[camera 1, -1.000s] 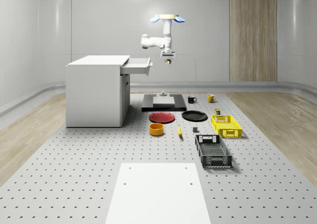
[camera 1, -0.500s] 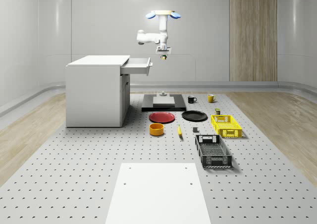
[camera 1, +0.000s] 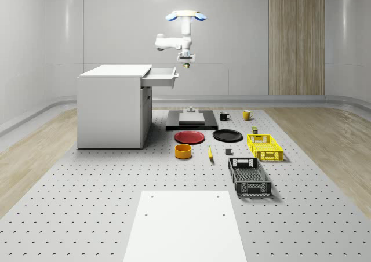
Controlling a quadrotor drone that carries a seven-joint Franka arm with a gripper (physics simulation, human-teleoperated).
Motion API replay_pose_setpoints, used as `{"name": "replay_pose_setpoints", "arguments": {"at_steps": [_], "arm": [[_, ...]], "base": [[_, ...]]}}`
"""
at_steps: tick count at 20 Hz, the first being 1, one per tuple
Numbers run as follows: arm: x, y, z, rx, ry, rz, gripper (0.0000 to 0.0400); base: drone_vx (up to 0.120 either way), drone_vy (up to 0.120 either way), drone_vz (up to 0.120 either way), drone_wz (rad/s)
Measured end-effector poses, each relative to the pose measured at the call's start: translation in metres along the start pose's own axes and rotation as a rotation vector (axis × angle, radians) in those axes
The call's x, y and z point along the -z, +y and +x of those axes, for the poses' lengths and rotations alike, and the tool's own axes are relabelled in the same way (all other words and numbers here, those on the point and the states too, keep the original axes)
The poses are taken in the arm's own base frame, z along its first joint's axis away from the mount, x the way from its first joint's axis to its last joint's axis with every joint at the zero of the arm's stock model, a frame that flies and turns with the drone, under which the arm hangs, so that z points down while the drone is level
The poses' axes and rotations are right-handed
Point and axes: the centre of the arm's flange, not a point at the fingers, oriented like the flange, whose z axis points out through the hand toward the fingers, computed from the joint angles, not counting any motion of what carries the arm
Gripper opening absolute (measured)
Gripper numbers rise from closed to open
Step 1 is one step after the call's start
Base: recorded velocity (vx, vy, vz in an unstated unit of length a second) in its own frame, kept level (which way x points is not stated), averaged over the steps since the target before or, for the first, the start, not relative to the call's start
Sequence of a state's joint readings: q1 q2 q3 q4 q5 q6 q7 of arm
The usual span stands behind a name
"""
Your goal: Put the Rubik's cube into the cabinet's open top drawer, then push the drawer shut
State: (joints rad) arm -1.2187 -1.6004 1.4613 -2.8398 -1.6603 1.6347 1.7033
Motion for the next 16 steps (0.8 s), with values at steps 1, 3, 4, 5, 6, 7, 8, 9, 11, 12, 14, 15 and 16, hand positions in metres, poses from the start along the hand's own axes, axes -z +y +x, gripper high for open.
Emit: {"name": "replay_pose_setpoints", "arguments": {"at_steps": [1,3,4,5,6,7,8,9,11,12,14,15,16], "arm": [[0.0,0.0,0.0,0.0,0.0,0.0,0.0322],[0.0,0.0,0.0,0.0,0.0,0.0,0.0322],[0.0,0.0,0.0,0.0,0.0,0.0,0.0322],[0.0,0.0,0.0,0.0,0.0,0.0,0.0322],[0.0,0.0,0.0,0.0,0.0,0.0,0.0322],[0.0,0.0,0.0,0.0,0.0,0.0,0.0322],[0.0,0.0,0.0,0.0,0.0,0.0,0.0322],[0.0,0.0,0.0,0.0,0.0,0.0,0.0322],[0.0,0.0,0.0,0.0,0.0,0.0,0.0322],[0.0,0.0,0.0,0.0,0.0,0.0,0.0322],[0.0,0.0,0.0,0.0,0.0,0.0,0.0322],[0.0,0.0,0.0,0.0,0.0,0.0,0.0322],[0.0,0.0,0.0,0.0,0.0,0.0,0.0322]], "base": [[0.0,-0.12,0.0,0.0],[0.0,-0.12,0.0,0.0],[0.0,-0.12,0.0,0.0],[0.0,-0.12,0.0,0.0],[0.0,-0.12,0.0,0.0],[0.0,-0.12,0.0,0.0],[0.0,-0.12,0.0,0.0],[0.0,-0.12,0.0,0.0],[0.0,-0.12,0.0,0.0],[0.0,-0.12,0.0,0.0],[0.0,-0.12,0.0,0.0],[0.0,-0.12,0.0,0.0],[0.0,-0.12,0.0,0.0]]}}
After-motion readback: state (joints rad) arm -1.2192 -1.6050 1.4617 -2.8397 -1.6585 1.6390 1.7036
